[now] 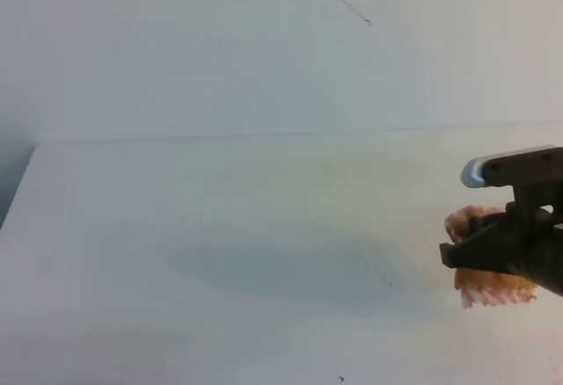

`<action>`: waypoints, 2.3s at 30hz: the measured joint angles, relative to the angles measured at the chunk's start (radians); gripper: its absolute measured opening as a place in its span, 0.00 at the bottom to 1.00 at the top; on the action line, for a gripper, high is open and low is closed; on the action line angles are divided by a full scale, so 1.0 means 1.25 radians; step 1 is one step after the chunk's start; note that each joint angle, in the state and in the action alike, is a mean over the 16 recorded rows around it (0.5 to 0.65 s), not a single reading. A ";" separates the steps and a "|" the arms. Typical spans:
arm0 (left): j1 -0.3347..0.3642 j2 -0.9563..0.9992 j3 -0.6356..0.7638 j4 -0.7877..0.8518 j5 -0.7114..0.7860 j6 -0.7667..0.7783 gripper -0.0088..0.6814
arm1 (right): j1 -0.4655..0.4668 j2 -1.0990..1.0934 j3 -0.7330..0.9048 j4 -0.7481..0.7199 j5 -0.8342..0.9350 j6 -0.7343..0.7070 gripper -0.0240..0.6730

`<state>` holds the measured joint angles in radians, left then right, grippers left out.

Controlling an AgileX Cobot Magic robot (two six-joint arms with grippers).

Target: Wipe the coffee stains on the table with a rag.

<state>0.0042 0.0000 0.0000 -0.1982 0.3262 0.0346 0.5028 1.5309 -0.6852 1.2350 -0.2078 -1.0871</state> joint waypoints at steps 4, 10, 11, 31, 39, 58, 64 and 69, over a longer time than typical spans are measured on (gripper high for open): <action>0.000 0.000 0.000 0.000 0.000 0.000 0.01 | 0.000 0.025 -0.019 0.004 0.020 -0.031 0.08; 0.000 0.000 0.000 0.000 0.000 0.000 0.01 | 0.000 0.093 -0.102 -0.012 0.102 -0.052 0.08; 0.000 0.000 0.000 0.000 0.000 0.000 0.01 | 0.000 0.108 -0.120 -0.016 0.118 -0.054 0.08; 0.000 0.000 0.000 0.000 0.000 0.000 0.01 | 0.000 0.336 -0.305 0.015 0.164 -0.105 0.16; 0.000 0.000 0.000 0.000 0.000 0.000 0.01 | 0.000 0.300 -0.306 0.036 0.178 -0.103 0.43; 0.000 0.000 0.000 0.000 0.000 0.000 0.01 | 0.000 -0.264 -0.262 0.246 -0.056 -0.553 0.12; 0.000 0.000 0.000 0.000 0.000 0.000 0.01 | 0.000 -0.413 -0.163 0.376 -0.191 -0.740 0.04; 0.000 0.000 0.000 0.000 0.000 0.000 0.01 | 0.000 -0.525 -0.037 0.419 -0.207 -0.760 0.03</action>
<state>0.0042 0.0000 0.0000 -0.1982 0.3262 0.0346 0.5030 0.8749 -0.7309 1.7587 -0.4667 -2.0377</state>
